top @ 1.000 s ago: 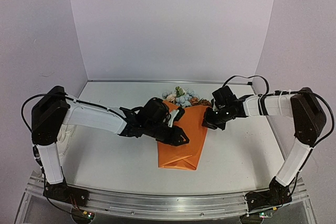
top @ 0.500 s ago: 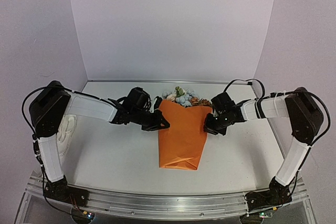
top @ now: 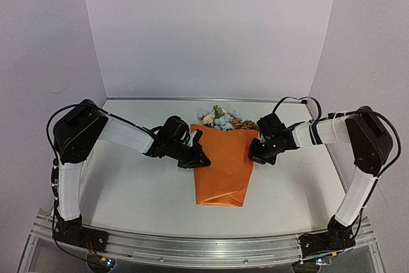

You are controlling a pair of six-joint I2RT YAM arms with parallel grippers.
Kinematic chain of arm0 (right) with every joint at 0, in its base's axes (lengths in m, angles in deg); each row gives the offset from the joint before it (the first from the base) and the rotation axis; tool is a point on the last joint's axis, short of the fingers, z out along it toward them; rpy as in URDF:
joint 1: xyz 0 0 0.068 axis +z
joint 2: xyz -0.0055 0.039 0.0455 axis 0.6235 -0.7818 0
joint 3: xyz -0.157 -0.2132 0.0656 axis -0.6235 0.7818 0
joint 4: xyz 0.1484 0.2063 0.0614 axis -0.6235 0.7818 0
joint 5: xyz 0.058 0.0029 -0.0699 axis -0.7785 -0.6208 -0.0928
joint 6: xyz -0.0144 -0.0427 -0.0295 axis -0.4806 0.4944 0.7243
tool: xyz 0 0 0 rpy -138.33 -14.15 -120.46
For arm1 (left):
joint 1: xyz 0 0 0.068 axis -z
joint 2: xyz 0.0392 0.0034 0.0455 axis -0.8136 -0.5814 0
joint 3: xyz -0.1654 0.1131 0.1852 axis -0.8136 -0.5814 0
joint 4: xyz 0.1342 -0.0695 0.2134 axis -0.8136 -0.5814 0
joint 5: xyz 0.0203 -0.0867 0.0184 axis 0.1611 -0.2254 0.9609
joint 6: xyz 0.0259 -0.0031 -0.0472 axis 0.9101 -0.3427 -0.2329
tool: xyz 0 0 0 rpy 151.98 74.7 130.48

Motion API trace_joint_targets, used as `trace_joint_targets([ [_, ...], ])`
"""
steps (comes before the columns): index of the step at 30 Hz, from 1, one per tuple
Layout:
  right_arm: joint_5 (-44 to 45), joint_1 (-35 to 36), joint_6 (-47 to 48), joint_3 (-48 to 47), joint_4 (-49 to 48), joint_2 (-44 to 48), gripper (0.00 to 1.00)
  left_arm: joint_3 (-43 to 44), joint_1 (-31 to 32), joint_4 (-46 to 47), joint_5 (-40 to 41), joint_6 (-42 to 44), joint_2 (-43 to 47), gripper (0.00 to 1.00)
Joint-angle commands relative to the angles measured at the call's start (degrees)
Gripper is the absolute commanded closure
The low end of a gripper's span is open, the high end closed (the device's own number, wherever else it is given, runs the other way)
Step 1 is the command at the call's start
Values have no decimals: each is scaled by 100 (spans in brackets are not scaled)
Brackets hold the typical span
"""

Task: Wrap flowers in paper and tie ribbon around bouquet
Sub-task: Press the fold line on the folded bouquet.

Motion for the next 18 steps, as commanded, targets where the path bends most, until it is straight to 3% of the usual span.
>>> trace_joint_targets([
  [1,44,-9,100,-217,229,159,92,161,-19,327,-61,-169,-80,92],
  [5,-110,-10,123,-242,561,477,69,198,-23,277,-56,-125,-95,92],
  [8,-209,16,120,-204,776,808,61,214,-16,283,-69,-115,-103,92],
  [13,-392,175,-5,-139,1044,1355,58,249,-14,290,-89,-107,-117,92],
  [18,-999,687,-179,-173,912,1372,65,297,-11,275,-123,-105,-139,92],
])
